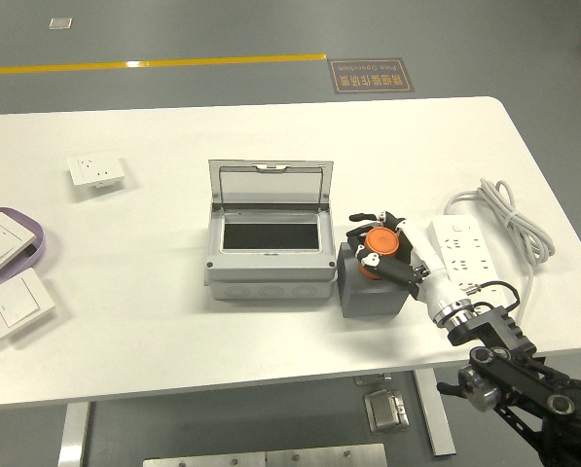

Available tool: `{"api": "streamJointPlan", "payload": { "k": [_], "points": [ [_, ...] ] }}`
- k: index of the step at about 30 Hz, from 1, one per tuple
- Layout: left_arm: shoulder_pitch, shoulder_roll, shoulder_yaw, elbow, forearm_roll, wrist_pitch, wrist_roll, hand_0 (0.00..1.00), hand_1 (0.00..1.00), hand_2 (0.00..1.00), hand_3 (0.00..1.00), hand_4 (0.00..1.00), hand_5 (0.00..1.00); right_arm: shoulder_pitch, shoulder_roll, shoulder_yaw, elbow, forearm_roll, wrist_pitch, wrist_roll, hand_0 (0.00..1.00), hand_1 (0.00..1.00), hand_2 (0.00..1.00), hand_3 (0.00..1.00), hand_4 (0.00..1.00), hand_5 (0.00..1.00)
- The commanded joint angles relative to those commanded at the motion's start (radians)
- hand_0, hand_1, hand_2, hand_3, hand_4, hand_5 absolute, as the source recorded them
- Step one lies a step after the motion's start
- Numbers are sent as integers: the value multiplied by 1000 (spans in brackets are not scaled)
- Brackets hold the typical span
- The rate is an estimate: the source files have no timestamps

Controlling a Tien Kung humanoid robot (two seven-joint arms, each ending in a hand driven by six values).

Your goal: Pick up the cylinder from the cube,place it in the box,flap close box

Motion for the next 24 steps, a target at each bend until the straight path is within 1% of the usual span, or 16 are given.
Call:
{"api": "streamJointPlan", "payload": {
  "k": [2,3,7,8,13,14,19,20,24],
  "points": [
    [0,0,0,0,0,0,0,605,627,636,655,719,210,0,0,0,0,1,0,0,607,519,529,624,668,146],
    [0,0,0,0,0,0,0,605,627,636,655,719,209,0,0,-1,1,1,-1,0,644,531,500,557,432,66],
    [1,0,0,0,0,0,0,605,627,636,655,719,209,1,1,-3,2,5,-2,0,644,531,500,557,432,66],
    [1,0,1,0,0,0,0,605,627,637,655,719,209,1,2,-4,2,5,-2,0,622,505,461,470,9,2],
    [0,1,0,0,1,-1,0,605,627,637,655,719,209,2,2,-6,2,4,-3,-2,622,505,461,470,9,2],
    [-1,1,-1,0,1,-1,0,605,627,635,655,720,208,2,1,-7,2,4,-4,-2,578,475,457,441,2,2],
    [-1,1,-3,-1,1,-1,1,605,627,635,655,720,208,5,1,-12,5,6,-12,2,578,475,457,441,2,2],
    [-1,1,-3,-1,1,0,1,606,626,635,655,719,208,6,1,-12,5,7,-13,3,548,465,452,427,2,2],
    [-3,3,0,-1,-1,0,1,606,626,635,655,719,208,5,2,4,16,4,-17,2,548,465,452,427,2,2]
  ]
}}
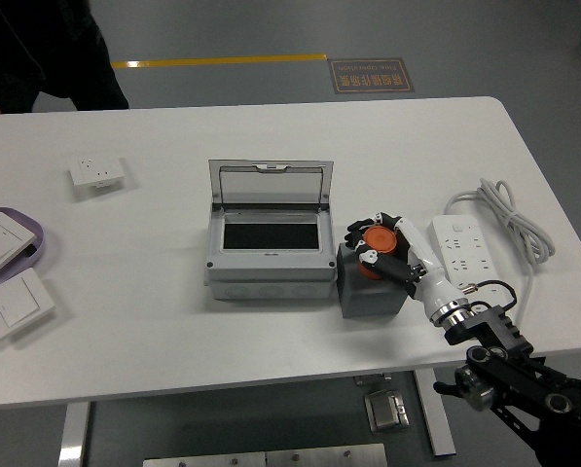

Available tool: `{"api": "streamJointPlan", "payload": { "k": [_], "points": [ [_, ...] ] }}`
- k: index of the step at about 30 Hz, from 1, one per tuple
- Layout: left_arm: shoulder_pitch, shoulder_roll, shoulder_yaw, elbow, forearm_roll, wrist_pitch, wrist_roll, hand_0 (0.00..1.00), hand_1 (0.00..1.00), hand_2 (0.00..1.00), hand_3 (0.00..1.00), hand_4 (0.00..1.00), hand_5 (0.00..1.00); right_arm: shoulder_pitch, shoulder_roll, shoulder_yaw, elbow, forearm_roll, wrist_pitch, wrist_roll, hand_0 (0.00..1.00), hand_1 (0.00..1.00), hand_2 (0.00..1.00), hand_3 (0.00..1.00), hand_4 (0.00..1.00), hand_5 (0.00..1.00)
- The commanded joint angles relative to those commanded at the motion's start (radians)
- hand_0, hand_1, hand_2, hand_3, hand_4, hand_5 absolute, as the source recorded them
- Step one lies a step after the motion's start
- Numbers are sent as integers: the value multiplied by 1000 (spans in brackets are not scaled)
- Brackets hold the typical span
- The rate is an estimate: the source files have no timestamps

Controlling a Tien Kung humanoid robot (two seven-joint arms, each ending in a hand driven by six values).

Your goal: Pick up the cylinder from the cube,place it in the box,flap close box

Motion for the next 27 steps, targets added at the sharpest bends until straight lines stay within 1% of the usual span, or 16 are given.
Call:
{"api": "streamJointPlan", "payload": {
  "k": [5,7,8,10,13,14,15,19,20,23,25,26,27],
  "points": [
    [1,5,7,2,-2,0,1,606,627,634,655,719,208,4,-6,28,37,-1,-4,-6,550,466,457,427,2,2],
    [2,6,8,4,-3,0,1,606,627,634,655,719,208,10,-10,28,53,4,-7,-11,550,466,457,427,2,2],
    [2,6,9,5,-4,0,1,605,626,634,654,719,208,16,-11,24,63,6,-11,-15,544,472,462,398,2,2],
    [3,6,12,7,-7,-1,1,605,626,634,654,719,208,32,-11,12,82,6,-22,-26,544,472,462,398,2,2],
    [6,4,21,13,-17,-2,0,605,626,634,654,719,208,81,4,-29,104,-19,-62,-57,544,472,462,398,2,2],
    [6,4,24,15,-19,-2,0,605,626,634,654,719,209,95,10,-40,108,-28,-74,-66,532,472,460,364,2,2],
    [7,3,28,17,-23,-2,0,605,626,634,654,719,209,113,19,-54,112,-44,-89,-83,532,472,460,364,2,2],
    [8,5,41,24,-35,-4,1,605,626,634,654,719,209,202,75,-110,124,-148,-149,-182,532,472,460,364,2,2],
    [8,6,42,24,-36,-4,1,605,625,635,654,719,209,221,87,-118,127,-176,-156,-207,377,356,389,299,2,2],
    [8,8,48,26,-41,-4,1,605,625,635,654,719,209,289,130,-139,132,-293,-150,-309,377,356,389,299,2,2],
    [8,9,51,27,-44,-4,1,605,625,635,654,719,209,326,149,-155,137,-362,-141,-370,377,356,389,299,2,2],
    [8,10,52,28,-46,-4,1,605,625,635,654,719,213,347,158,-167,139,-404,-131,-409,190,211,308,257,2,2],
    [8,10,55,29,-49,-4,1,605,625,635,654,719,213,371,168,-182,140,-446,-119,-447,190,211,308,257,2,2]
  ]
}}
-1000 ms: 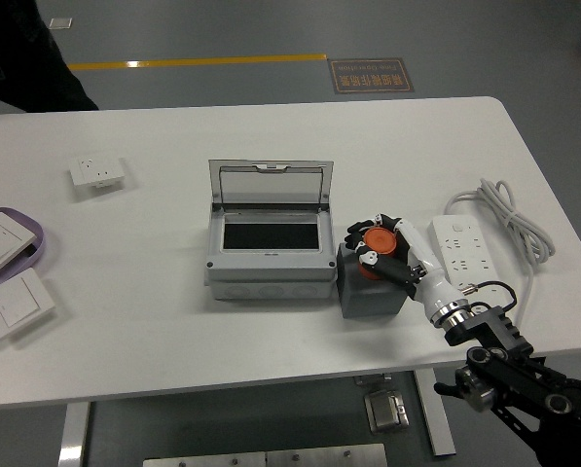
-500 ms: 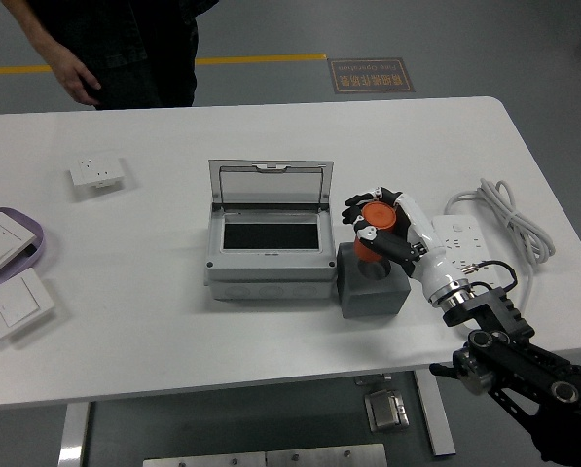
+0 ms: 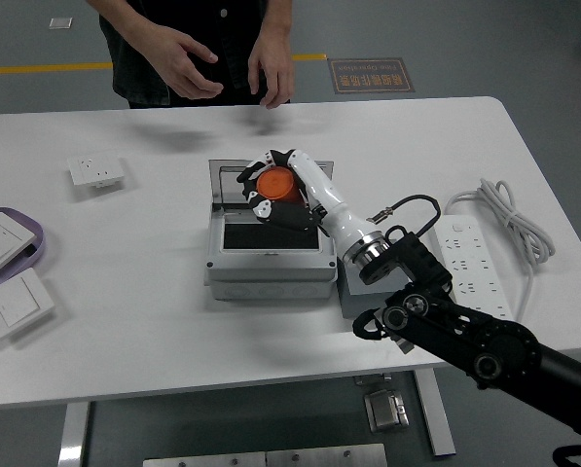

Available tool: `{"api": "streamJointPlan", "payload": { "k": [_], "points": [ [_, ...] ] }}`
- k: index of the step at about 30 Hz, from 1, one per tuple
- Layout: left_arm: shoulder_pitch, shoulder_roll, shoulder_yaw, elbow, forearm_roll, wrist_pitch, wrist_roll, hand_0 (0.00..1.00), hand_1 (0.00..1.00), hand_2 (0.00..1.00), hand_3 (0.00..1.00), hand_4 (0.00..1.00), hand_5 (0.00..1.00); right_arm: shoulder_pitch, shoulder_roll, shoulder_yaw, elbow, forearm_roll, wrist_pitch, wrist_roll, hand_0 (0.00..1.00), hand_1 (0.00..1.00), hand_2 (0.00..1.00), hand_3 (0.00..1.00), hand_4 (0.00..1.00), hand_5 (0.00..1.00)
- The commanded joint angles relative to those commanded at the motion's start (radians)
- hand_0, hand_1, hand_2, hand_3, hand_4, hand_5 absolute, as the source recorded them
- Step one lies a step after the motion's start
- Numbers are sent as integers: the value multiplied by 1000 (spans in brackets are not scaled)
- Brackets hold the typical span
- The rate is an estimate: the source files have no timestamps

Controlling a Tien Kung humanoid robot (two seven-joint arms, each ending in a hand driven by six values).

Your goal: Pick up the cylinder from the cube,place it in the box,flap close box

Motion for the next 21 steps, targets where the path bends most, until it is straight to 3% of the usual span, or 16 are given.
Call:
{"api": "streamJointPlan", "payload": {
  "k": [4,5,8,14,16,17,21],
  "points": [
    [0,0,9,5,-9,-1,0,605,625,635,654,719,213,67,30,-49,1,-150,47,-136,190,211,308,257,2,2],
    [0,1,10,6,-11,-1,0,605,626,635,653,718,215,79,37,-62,-2,-182,60,-165,124,189,305,258,2,2],
    [0,3,13,7,-14,-1,0,605,626,635,653,718,215,111,57,-103,-16,-284,95,-257,124,189,305,258,2,2],
    [-2,4,20,9,-20,-1,-1,605,626,635,652,718,218,140,81,-164,-61,-456,127,-396,125,203,340,286,2,2],
    [-2,4,23,9,-22,-2,-1,605,626,635,652,718,218,143,86,-177,-79,-501,126,-419,125,203,340,286,2,2],
    [-1,3,24,9,-23,-2,-1,605,626,634,652,717,218,144,89,-183,-90,-528,125,-425,140,237,394,356,2,2],
    [-1,4,25,10,-23,-2,-1,605,626,634,652,717,218,146,94,-195,-118,-583,116,-424,140,237,394,356,2,2]
  ]
}}
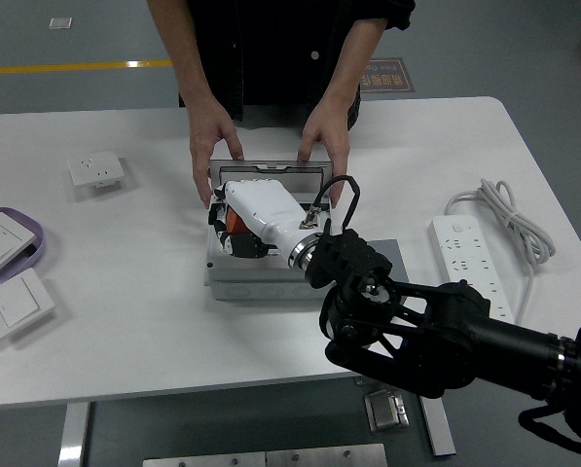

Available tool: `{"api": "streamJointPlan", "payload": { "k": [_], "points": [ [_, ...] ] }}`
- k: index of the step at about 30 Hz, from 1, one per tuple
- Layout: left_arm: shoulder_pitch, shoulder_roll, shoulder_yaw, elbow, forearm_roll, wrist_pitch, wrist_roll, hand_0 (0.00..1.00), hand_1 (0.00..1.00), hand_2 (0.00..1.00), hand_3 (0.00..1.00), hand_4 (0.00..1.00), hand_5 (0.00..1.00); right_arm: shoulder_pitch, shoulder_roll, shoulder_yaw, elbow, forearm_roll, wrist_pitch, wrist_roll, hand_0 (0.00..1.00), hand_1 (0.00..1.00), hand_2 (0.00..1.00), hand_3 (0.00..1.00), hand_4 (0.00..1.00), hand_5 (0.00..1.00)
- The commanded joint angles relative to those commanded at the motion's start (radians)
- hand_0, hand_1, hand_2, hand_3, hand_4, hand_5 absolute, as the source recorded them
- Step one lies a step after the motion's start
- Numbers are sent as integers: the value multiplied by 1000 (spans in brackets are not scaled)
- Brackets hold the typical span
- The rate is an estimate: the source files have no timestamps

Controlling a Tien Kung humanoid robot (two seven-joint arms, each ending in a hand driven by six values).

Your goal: Pick up the cylinder from the cube,place it in the box,flap close box

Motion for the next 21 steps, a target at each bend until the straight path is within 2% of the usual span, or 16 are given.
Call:
{"api": "streamJointPlan", "payload": {
  "k": [1,2,7,8,13,14,19,20,21],
  "points": [
    [0,1,0,1,0,0,0,605,626,634,652,717,218,1,1,-3,-4,-4,-4,1,140,237,394,356,2,2],
    [-1,1,0,1,-1,0,0,605,626,635,651,718,219,2,2,-7,-9,-8,-6,4,167,276,420,432,70,2],
    [-2,0,0,3,-2,0,0,605,626,635,651,718,219,2,5,-14,-28,-12,-12,19,167,276,420,432,70,2],
    [-3,0,0,3,-1,0,0,605,626,635,651,717,220,2,5,-17,-32,-13,-12,23,558,519,575,621,560,56],
    [-4,-1,-7,3,5,0,0,605,626,635,651,717,220,-3,2,-29,-56,-12,-10,38,558,519,575,621,560,56],
    [-3,-1,-9,3,6,-1,0,605,625,634,651,717,219,-4,2,-31,-61,-11,-10,41,614,594,627,647,532,332],
    [-4,-2,-9,4,6,-1,0,605,625,634,651,717,219,-5,-1,-36,-82,-8,-8,58,614,594,627,647,532,332],
    [-4,-3,-8,3,6,-1,0,605,625,634,651,717,219,-4,-1,-37,-84,-8,-8,60,700,625,649,640,682,422],
    [-5,-3,-8,3,5,-1,0,605,625,634,651,717,219,-4,-1,-37,-87,-8,-7,62,700,625,649,640,682,422]
  ]
}}
